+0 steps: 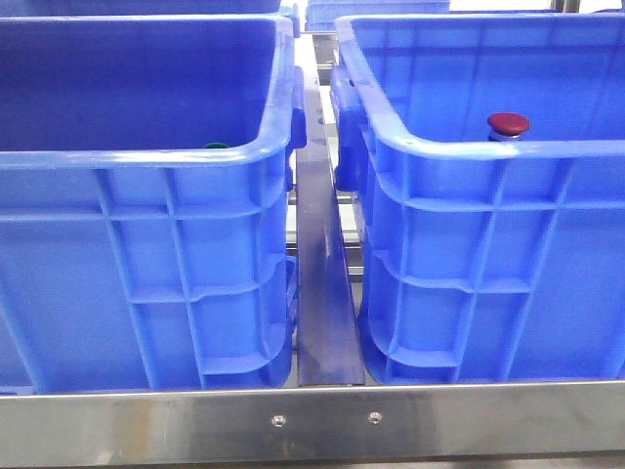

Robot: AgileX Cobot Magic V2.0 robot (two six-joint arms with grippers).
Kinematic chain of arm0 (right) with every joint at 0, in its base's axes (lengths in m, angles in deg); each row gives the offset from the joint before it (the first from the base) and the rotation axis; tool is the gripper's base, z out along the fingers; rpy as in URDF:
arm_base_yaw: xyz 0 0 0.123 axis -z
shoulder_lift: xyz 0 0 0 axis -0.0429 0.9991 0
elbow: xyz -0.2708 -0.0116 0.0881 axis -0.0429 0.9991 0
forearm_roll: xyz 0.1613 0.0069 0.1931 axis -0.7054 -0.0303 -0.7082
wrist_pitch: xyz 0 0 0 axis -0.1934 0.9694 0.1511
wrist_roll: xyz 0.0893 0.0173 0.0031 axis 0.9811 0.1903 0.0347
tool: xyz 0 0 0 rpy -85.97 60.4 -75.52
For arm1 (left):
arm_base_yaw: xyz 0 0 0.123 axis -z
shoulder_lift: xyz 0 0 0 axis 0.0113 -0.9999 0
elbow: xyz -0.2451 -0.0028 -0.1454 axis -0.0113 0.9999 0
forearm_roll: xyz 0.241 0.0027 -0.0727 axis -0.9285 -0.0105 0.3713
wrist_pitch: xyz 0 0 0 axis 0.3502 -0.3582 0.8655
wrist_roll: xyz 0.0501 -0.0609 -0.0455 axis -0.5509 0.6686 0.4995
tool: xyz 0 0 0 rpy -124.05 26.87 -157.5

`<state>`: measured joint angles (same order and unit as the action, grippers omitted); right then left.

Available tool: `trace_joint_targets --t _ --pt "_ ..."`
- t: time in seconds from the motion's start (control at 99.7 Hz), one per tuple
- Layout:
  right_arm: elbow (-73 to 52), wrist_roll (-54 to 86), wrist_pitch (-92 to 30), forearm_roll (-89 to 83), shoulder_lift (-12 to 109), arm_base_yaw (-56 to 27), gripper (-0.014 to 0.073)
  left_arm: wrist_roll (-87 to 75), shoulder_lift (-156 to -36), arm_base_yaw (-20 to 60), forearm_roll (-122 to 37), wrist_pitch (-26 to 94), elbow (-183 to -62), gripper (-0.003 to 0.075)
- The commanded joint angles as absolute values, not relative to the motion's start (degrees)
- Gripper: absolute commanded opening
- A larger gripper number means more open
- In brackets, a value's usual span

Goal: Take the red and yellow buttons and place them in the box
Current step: 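Grasp the yellow cap with the right gripper and open the left gripper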

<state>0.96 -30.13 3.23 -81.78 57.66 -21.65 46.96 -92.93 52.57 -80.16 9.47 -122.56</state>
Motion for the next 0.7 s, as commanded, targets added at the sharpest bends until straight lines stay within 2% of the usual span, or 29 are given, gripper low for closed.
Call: trace_joint_targets --t 0.0,0.231,0.301,0.391,0.562,0.622,0.692 --pt "-3.1 -31.3 2.5 -85.8 58.9 -24.1 0.0633 46.8 -92.4 53.0 -80.6 14.0 -124.1 -0.0019" --pt "-8.4 -31.3 3.6 -85.8 64.8 -27.8 0.0631 46.8 -92.4 53.0 -80.6 14.0 -124.1 -0.0019" --pt "-9.3 -31.3 4.9 -85.8 66.1 -28.5 0.0608 46.8 -92.4 53.0 -80.6 14.0 -124.1 -0.0019" --pt "-9.6 -31.3 5.9 -86.1 67.0 -28.9 0.0505 46.8 -92.4 53.0 -80.6 14.0 -124.1 -0.0019" --pt "-9.6 -31.3 6.0 -86.1 67.0 -28.9 0.0244 46.8 -92.4 53.0 -80.6 14.0 -124.1 -0.0018" --pt "-9.6 -31.4 6.0 -86.1 67.0 -28.9 0.0205 46.8 -92.4 53.0 -80.6 14.0 -124.1 -0.0011" --pt "-9.6 -31.8 5.7 -86.1 67.0 -28.9 0.02 46.8 -92.4 53.0 -80.6 14.0 -124.1 0.004"
